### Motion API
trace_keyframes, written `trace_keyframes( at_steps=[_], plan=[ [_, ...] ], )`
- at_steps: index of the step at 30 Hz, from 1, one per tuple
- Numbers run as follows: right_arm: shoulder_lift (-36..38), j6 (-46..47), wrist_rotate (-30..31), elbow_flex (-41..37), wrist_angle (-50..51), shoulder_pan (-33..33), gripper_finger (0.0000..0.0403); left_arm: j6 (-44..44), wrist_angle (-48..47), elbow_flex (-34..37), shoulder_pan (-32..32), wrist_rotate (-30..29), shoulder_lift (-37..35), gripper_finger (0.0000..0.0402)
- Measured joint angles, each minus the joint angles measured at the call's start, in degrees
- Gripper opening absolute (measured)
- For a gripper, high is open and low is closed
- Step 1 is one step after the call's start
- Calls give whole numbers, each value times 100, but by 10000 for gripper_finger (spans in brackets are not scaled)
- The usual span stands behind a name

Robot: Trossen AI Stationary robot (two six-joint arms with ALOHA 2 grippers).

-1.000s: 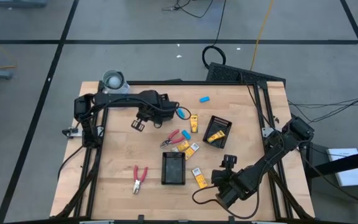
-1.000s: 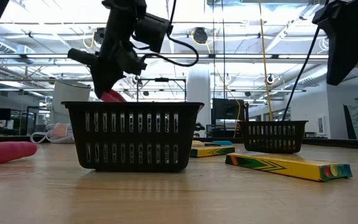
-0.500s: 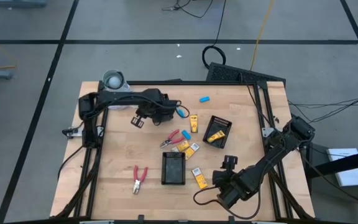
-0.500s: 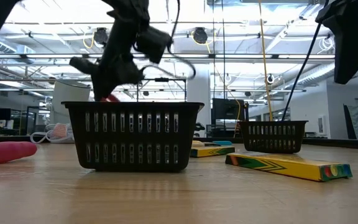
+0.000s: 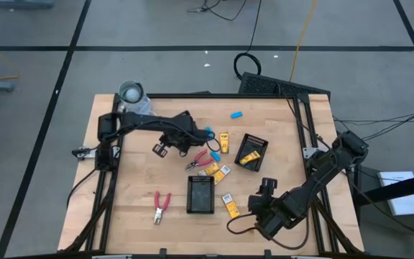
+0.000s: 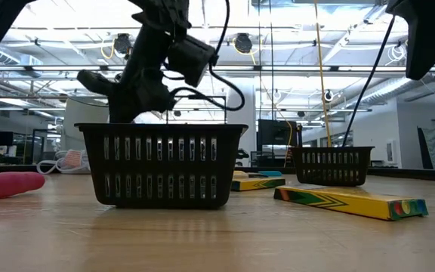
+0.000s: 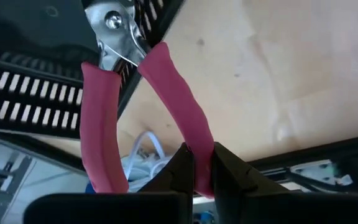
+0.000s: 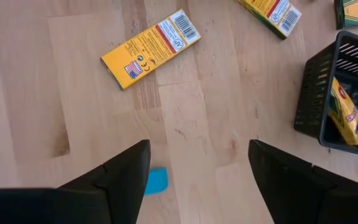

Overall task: Pick & Place School Supplies
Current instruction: Put the pink puncher into the top right black basket

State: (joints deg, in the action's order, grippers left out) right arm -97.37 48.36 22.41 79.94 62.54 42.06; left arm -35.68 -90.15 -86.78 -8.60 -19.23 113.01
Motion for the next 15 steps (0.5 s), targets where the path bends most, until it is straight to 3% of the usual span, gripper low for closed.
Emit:
trace_keyframes(
  at_steps=[8,15],
  plan=[
    [14,-104,7,0,11,-7,263,-1,15,0,134,220,-162,30],
    [14,-124,19,0,7,-11,263,-74,96,-127,-67,-309,-164,30]
  ],
)
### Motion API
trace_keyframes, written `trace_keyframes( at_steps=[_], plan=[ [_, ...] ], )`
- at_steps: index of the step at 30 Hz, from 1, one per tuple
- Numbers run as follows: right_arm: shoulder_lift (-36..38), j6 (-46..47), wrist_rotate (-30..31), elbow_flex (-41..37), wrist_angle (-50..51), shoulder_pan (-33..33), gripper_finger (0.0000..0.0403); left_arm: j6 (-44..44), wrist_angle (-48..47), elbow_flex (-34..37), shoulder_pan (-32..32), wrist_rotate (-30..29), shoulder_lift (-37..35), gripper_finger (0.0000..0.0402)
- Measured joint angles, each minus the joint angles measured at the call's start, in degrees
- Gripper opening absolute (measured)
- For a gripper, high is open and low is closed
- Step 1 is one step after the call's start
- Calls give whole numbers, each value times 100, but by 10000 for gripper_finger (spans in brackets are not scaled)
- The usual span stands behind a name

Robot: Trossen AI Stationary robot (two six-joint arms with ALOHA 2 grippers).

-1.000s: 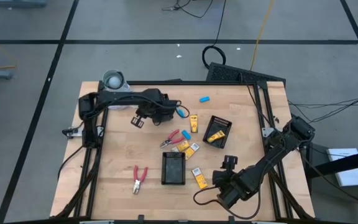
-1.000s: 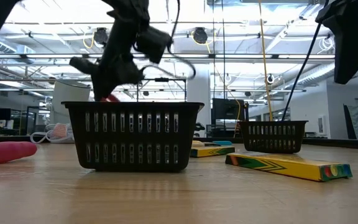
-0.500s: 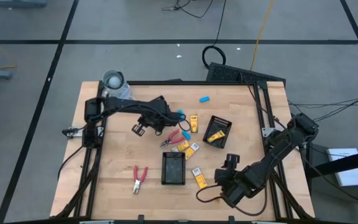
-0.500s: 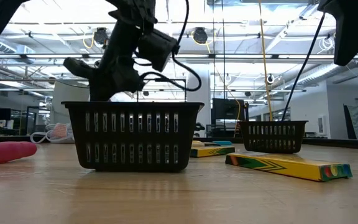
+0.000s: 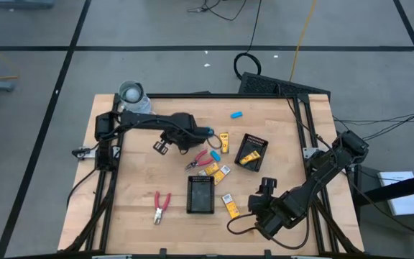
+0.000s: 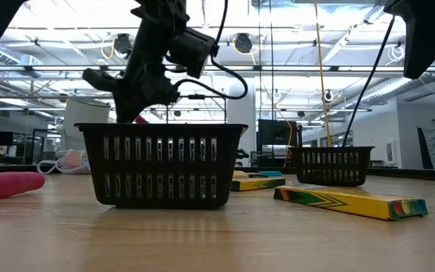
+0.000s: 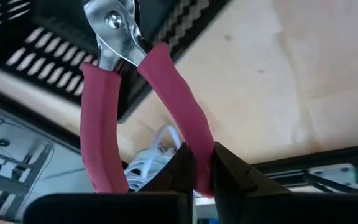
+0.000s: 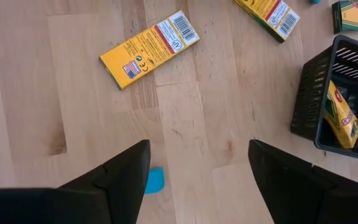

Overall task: Pick & Place School Supplies
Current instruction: Put the pink puncher into the top right black basket

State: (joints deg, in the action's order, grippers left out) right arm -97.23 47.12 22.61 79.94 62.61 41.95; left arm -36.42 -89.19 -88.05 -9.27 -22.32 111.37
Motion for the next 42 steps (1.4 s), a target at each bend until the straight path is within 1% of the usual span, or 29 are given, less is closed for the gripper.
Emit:
trace_keyframes(
  at_steps=[4,7,9,18,21,30,35,36,42],
  plan=[
    [-2,0,5,0,0,0,263,-368,45,-194,-115,64,0,30],
    [-2,3,5,0,-2,7,263,-795,199,-252,-144,389,-2,30],
    [-2,8,5,0,-4,13,263,-1109,320,-252,-149,437,-2,30],
    [-2,-22,-5,0,-19,15,263,-1805,734,-252,-445,752,-2,30],
    [-2,-22,-17,0,-22,15,263,-2058,927,-252,-584,1031,-1,30],
    [-4,-22,-93,0,-26,15,263,-2473,1181,-249,-958,1710,-2,30],
    [-4,-25,-190,0,-71,15,263,-2516,1319,-249,-1017,1844,-2,30],
    [-4,-25,-192,0,-70,15,263,-2514,1342,-247,-1019,1852,-2,34],
    [-4,-25,-194,0,-72,15,263,-2341,1658,-247,-1011,1789,-2,92]
  ],
)
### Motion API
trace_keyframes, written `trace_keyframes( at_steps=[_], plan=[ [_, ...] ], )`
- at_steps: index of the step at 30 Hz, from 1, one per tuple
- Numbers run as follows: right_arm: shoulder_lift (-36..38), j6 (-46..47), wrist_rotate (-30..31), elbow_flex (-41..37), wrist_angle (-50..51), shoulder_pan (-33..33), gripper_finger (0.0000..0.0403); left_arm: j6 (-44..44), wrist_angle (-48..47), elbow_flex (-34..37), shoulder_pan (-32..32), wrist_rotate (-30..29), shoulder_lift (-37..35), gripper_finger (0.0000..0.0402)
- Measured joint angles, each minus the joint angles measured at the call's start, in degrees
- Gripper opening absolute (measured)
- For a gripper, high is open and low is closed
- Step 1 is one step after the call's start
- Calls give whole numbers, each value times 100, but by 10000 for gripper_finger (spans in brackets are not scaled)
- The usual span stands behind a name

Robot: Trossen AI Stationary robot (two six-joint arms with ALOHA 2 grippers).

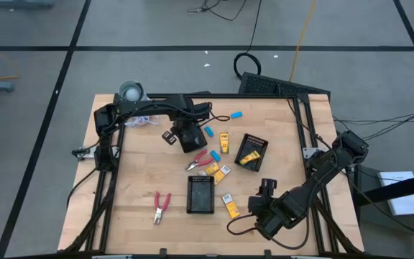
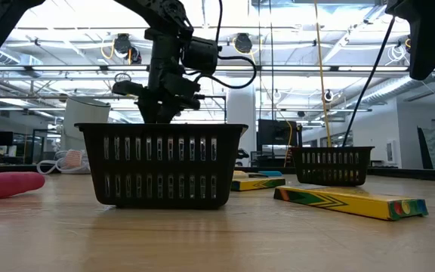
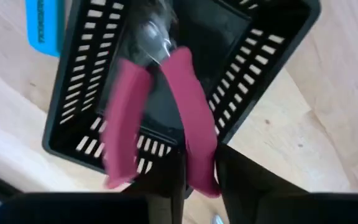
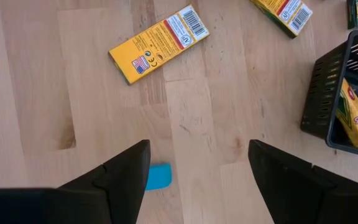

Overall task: Pick & Place School Supplies
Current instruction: Put the pink puncher into the top right black basket, then put the yellow crayon box into the left black basket

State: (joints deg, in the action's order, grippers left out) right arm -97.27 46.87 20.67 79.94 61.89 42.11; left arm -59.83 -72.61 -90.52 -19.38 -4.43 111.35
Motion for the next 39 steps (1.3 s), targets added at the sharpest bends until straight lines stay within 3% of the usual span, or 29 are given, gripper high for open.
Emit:
trace_keyframes(
  at_steps=[12,16,24,29,33,39],
  plan=[
    [0,-31,-4,0,-19,0,263,251,409,0,0,-455,0,140],
    [0,-90,-4,0,-37,0,263,537,323,-101,34,-1141,2,156],
    [0,-282,37,0,-80,-52,263,1206,218,-1179,285,-2235,-517,176],
    [-2,-743,379,0,-437,-57,263,2147,153,-1469,685,-2254,-1384,177],
    [-3,-1490,629,0,-1051,-166,263,3153,-258,-1469,1166,-1943,-1887,177],
    [-5,-3109,305,-344,-2923,-615,263,4543,-1019,-925,2127,-1851,-2045,177]
  ],
)
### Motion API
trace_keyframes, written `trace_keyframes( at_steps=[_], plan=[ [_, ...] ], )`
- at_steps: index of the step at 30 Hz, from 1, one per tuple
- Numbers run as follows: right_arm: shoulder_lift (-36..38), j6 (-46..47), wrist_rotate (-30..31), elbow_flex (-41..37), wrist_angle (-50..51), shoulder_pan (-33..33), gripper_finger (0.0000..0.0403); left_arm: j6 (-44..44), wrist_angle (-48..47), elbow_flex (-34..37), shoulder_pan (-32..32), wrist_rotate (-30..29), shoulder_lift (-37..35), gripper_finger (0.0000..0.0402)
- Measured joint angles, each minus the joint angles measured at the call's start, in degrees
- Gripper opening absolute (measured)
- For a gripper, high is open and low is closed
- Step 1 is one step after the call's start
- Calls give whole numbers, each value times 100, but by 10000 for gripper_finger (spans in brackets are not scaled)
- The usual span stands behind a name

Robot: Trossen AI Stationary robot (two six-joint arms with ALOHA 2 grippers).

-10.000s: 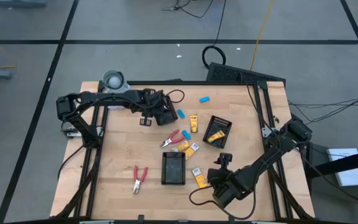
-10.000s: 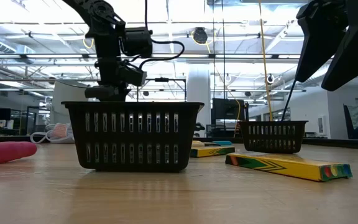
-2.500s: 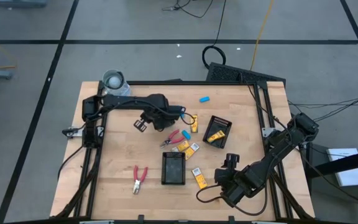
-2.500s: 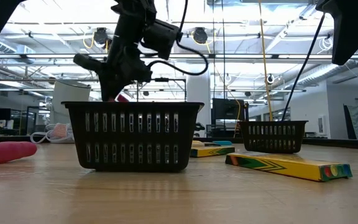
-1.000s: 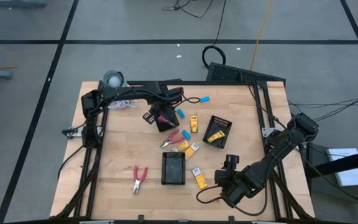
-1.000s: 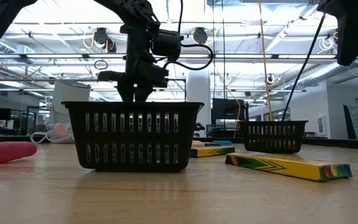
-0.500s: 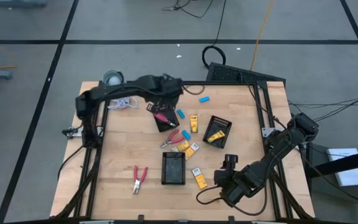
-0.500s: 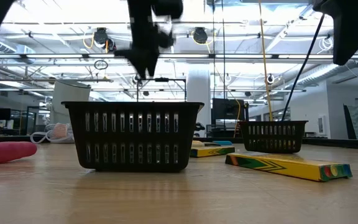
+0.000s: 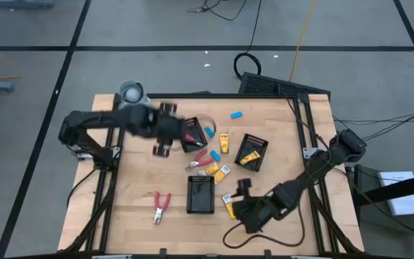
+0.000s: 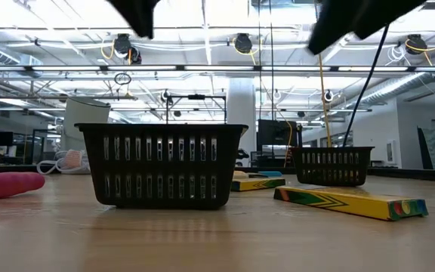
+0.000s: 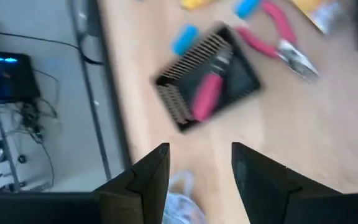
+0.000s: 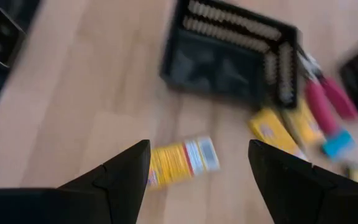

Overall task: Pick & Place School Supplies
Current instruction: Put the yellow crayon box into the left black basket

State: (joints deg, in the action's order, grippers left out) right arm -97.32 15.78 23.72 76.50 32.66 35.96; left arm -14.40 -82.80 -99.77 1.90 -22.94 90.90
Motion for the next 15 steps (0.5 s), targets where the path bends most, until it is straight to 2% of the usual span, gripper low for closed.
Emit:
trace_keyframes(
  at_steps=[5,11,15],
  plan=[
    [-2,-563,-699,-409,-948,-416,263,805,-130,1142,658,199,13,177],
    [0,-1029,-623,-490,-1039,-549,263,1787,-164,2353,1009,503,-61,177],
    [0,-1335,-613,-489,-943,-758,263,2084,529,2864,1051,491,-138,177]
  ],
)
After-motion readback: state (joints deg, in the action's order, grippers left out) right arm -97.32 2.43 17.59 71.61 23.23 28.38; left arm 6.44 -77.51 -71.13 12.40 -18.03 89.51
